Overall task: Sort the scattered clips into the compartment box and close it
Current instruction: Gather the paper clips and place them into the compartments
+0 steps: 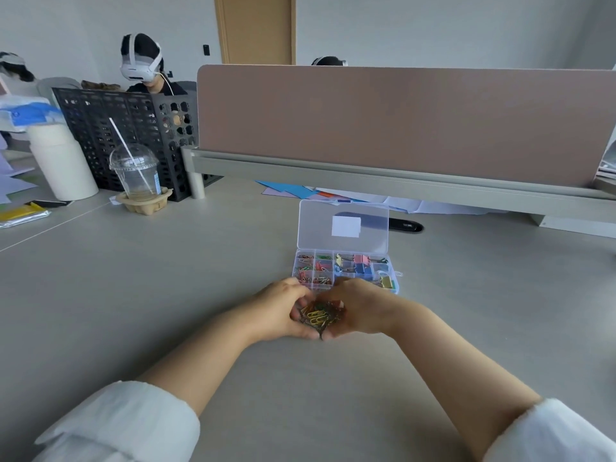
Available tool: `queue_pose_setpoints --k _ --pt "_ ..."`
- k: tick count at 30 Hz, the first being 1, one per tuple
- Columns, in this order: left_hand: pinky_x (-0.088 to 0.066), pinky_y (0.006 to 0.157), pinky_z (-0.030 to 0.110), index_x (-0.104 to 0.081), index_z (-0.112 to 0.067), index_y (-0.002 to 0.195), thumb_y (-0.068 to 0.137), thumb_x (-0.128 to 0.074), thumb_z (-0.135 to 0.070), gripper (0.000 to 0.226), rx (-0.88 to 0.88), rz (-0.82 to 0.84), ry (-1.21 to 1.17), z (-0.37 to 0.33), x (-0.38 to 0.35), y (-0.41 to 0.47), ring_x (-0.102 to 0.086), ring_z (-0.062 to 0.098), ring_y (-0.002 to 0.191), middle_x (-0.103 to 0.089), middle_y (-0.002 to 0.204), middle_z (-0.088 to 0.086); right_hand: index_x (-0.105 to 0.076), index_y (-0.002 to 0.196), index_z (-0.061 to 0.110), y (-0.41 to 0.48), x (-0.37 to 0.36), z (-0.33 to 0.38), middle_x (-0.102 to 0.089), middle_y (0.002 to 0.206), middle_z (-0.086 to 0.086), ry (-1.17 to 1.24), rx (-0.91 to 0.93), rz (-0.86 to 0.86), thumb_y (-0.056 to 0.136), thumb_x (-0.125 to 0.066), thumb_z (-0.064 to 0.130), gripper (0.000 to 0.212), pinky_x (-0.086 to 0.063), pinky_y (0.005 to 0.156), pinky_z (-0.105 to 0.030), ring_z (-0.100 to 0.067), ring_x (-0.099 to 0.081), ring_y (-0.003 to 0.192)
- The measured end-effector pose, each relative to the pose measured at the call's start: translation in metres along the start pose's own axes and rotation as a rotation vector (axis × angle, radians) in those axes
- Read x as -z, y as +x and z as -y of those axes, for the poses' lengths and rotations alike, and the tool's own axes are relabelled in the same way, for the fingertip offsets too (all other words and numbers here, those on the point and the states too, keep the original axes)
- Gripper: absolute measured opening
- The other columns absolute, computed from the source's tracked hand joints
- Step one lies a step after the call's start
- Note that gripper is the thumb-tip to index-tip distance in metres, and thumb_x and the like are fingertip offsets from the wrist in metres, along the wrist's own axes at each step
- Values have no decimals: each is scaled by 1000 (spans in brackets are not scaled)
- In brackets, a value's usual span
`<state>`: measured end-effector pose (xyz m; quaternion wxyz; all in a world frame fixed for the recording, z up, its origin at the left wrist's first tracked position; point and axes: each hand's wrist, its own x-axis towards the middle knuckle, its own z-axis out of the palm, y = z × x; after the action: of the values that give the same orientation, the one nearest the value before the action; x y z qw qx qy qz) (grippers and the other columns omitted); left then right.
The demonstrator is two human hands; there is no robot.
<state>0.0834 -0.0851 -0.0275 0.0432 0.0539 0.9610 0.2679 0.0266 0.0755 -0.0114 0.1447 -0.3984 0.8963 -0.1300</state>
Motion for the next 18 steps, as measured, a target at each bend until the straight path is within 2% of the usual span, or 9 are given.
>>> queue_pose_setpoints --k 3,6,10,14,18 --pt "-48 72 23 -61 -9 107 70 -78 -22 43 26 -44 -35 1 -2 2 -55 13 78 -53 98 -1 -65 111 19 3 -3 -3 -66 99 -5 65 1 -76 75 -74 26 38 -44 74 -25 -17 -55 83" --pt "-42 62 15 -63 -9 100 74 -76 -20 31 44 -75 -48 3 -3 2 -55 13 75 -54 90 -2 -67 104 14 6 -5 -8 -68 100 -9 71 21 -112 77 -72 20 28 -47 76 -29 -17 -56 81" --pt "-38 57 12 -64 -9 96 77 -73 -21 24 44 -106 -20 4 -5 4 -51 10 71 -54 85 -4 -67 100 13 8 -6 -8 -62 88 -4 46 19 -129 79 -69 16 22 -47 74 -30 -18 -54 79" --pt "-41 66 22 -63 -11 98 81 -67 -25 23 68 -88 78 5 -5 6 -53 14 79 -63 95 4 -67 102 13 8 -6 -6 -68 98 -8 -19 27 -148 81 -66 17 21 -48 77 -31 -20 -57 82" --pt "-41 83 29 -59 -10 103 87 -58 -30 25 94 -37 220 4 -3 6 -55 23 103 -60 112 8 -69 101 15 8 -4 -5 -70 100 -7 -53 33 -163 83 -63 16 20 -51 82 -31 -22 -63 91"
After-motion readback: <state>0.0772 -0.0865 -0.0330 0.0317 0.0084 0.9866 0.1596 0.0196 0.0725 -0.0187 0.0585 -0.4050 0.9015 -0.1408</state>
